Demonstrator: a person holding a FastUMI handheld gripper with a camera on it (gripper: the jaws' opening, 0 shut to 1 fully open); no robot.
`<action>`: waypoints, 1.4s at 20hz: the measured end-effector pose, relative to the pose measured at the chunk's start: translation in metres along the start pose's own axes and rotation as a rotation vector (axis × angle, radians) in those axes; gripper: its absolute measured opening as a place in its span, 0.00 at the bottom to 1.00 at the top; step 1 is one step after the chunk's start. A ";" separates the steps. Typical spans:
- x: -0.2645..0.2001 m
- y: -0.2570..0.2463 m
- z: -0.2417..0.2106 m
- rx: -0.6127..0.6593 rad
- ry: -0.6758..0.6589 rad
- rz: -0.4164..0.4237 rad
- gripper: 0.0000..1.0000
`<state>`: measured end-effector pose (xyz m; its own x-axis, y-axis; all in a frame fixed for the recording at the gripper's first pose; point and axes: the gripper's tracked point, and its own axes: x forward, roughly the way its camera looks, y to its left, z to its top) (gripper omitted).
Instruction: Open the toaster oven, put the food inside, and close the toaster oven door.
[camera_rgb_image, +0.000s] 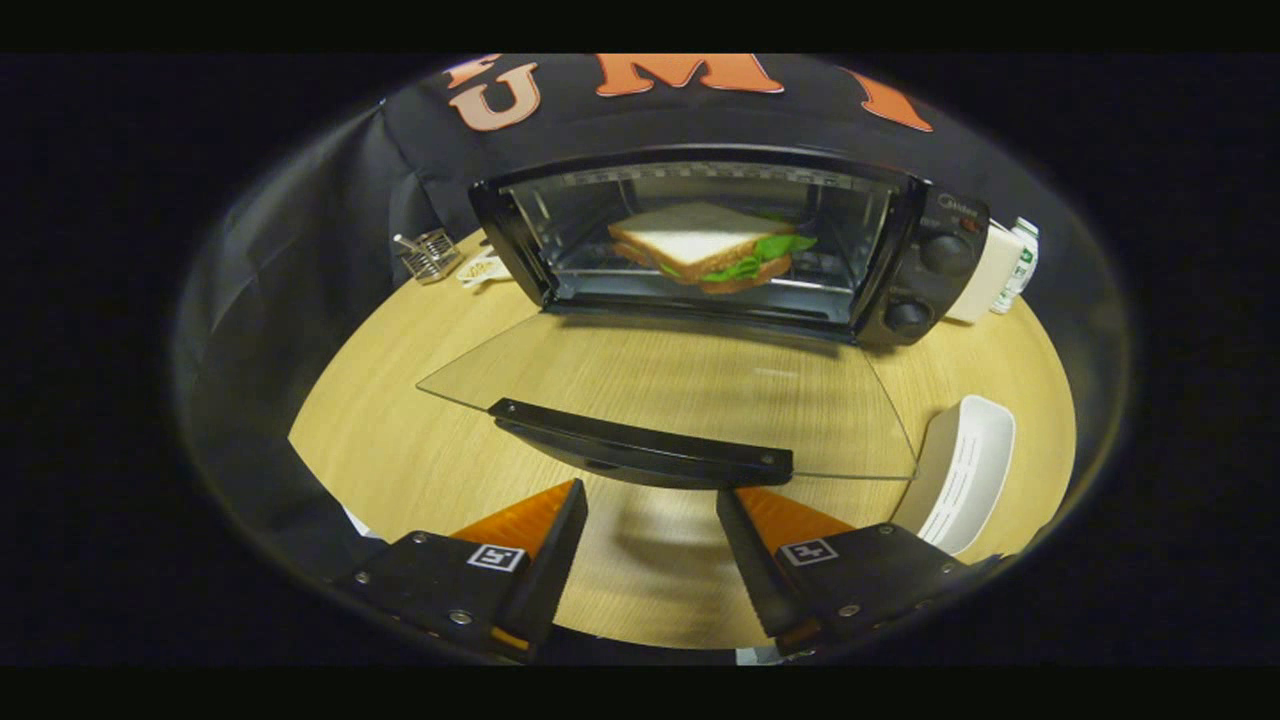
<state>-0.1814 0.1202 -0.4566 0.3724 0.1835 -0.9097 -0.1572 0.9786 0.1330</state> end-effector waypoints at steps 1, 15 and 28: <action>-0.001 0.001 0.011 0.007 -0.019 0.009 0.77; -0.002 -0.020 0.104 0.021 -0.137 -0.052 0.66; -0.012 -0.023 0.168 0.065 -0.231 -0.075 0.65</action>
<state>-0.0286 0.1111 -0.3823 0.5809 0.1198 -0.8051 -0.0652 0.9928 0.1007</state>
